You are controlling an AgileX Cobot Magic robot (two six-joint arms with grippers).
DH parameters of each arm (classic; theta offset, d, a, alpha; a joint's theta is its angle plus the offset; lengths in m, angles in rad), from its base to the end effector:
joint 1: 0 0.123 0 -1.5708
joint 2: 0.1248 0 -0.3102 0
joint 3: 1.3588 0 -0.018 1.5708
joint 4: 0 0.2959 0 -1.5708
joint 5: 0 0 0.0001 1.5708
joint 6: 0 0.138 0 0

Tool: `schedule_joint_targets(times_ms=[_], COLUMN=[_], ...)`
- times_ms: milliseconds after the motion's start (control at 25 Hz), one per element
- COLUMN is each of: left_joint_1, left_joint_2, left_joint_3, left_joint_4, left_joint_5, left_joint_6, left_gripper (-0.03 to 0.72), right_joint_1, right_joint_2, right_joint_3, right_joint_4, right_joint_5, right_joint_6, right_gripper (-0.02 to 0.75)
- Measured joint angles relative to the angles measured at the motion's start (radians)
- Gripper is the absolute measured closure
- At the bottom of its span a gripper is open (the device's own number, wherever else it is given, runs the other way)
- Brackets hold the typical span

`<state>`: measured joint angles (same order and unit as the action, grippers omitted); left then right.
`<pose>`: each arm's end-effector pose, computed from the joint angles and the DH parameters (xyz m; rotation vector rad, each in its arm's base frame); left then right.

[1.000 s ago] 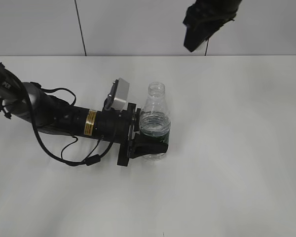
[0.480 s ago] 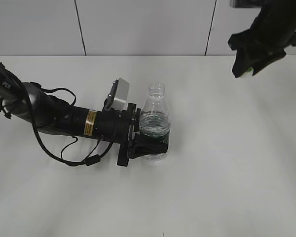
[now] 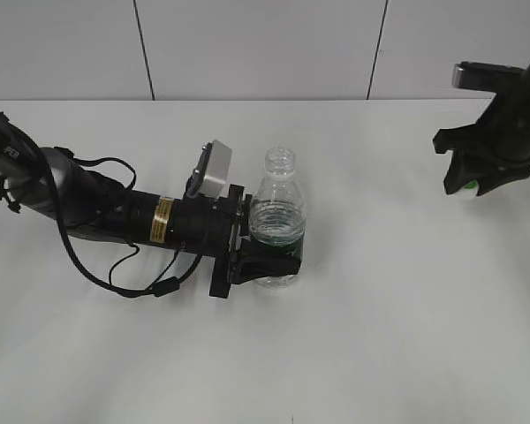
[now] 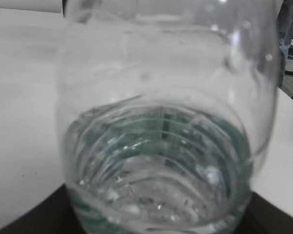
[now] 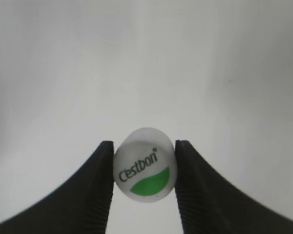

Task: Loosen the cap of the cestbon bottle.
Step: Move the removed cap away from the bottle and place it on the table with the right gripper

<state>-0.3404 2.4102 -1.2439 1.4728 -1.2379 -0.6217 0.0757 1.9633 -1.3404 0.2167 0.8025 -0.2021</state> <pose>0.3743 -0.2702 0.0137 1.4049 1.4348 -1.2166 0.4470 0.0553 0.1247 -0.2095 2.8832 0.2293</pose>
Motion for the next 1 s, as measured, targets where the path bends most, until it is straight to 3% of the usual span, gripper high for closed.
schedule_joint_targets(times_ms=[240,1000], left_joint_1=[0.0,0.0], left_joint_2=[0.0,0.0], left_joint_3=[0.0,0.0], left_joint_4=[0.0,0.001], left_joint_5=[0.0,-0.001], left_joint_6=[0.0,0.0], left_gripper=[0.276,0.276], right_joint_1=[-0.025,-0.025], right_joint_2=[0.001,0.132], right_joint_3=[0.076,0.078], right_joint_4=[-0.001,0.03], right_joint_5=[-0.145,-0.182], right_joint_6=[0.005,0.007], right_gripper=[0.447,0.447])
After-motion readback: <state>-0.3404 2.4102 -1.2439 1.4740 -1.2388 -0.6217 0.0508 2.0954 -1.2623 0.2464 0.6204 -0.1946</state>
